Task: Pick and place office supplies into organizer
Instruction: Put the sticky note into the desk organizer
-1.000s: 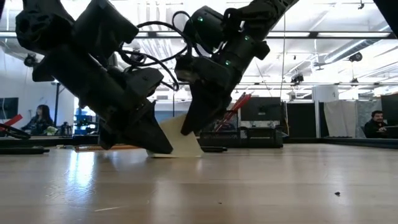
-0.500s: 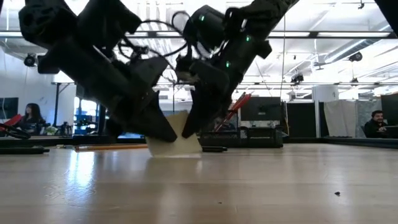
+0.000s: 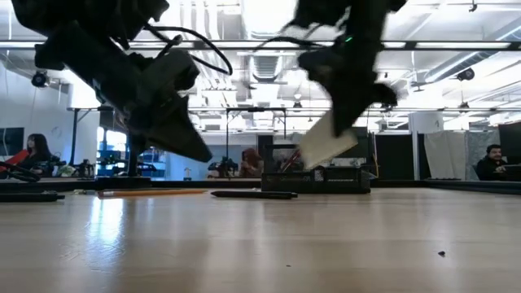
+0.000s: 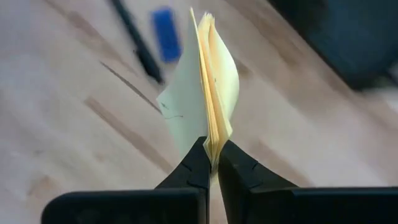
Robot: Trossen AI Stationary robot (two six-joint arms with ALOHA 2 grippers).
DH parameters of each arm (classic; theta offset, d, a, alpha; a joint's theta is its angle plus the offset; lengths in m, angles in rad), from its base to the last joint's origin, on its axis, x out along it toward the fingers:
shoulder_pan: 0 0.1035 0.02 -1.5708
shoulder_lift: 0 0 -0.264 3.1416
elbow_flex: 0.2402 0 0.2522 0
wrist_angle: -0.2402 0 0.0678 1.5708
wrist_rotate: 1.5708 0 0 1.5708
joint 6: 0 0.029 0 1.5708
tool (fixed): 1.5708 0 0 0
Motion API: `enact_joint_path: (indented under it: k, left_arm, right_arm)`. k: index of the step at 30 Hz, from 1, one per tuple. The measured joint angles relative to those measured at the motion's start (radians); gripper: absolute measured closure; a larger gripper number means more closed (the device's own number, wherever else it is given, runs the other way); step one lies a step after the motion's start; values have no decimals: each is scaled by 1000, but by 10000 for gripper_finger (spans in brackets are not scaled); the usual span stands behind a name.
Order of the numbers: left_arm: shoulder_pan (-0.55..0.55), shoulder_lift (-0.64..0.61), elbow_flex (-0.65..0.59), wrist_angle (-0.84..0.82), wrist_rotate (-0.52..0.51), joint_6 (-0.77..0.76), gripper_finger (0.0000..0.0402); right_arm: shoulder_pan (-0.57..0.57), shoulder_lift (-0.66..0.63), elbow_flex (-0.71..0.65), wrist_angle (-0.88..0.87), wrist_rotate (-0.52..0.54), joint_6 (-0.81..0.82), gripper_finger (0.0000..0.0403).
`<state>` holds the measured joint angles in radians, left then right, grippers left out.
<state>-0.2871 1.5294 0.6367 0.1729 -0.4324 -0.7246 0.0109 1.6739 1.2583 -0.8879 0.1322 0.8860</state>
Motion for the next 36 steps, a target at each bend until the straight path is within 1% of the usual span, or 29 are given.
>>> enact_joint_path:
  k: [4, 8, 11, 13, 16, 18, 20, 23, 27, 32, 36]
  left_arm:
    - [0, 0, -3, -6, 5, 0, 402]
    - [0, -5, -2, -5, 6, 0, 402]
    - [0, -5, -3, -6, 6, 1, 402]
    - [1, -6, -3, -7, 6, 7, 402]
    - [5, -6, -3, -7, 8, 9, 402]
    - [6, -6, -3, -7, 8, 9, 402]
    - [6, -6, -3, -7, 9, 8, 402]
    - [6, -6, -3, -7, 16, 6, 402]
    - [6, -6, -3, -7, 16, 5, 402]
    - [6, -6, -3, -7, 17, -2, 402]
    - [6, -6, -3, -6, 21, -2, 402]
  right_arm:
    - [-4, -152, -88, -78, 5, 183, 394]
    - [-86, -324, -214, -56, -2, 299, 391]
    - [-192, -409, -296, -25, -43, 289, 390]
    - [-280, -433, -330, -7, -90, 223, 390]
    - [-413, -438, -341, 21, -116, 118, 390]
    - [-485, -430, -330, 81, -152, 65, 390]
    - [-537, -406, -303, 137, -225, 5, 390]
    - [-586, -329, -250, 97, -309, -98, 390]
    - [-609, -176, -168, 67, -413, -240, 390]
    - [-622, 4, -32, -29, -432, -431, 390]
    - [-654, 96, 27, -84, -434, -493, 390]
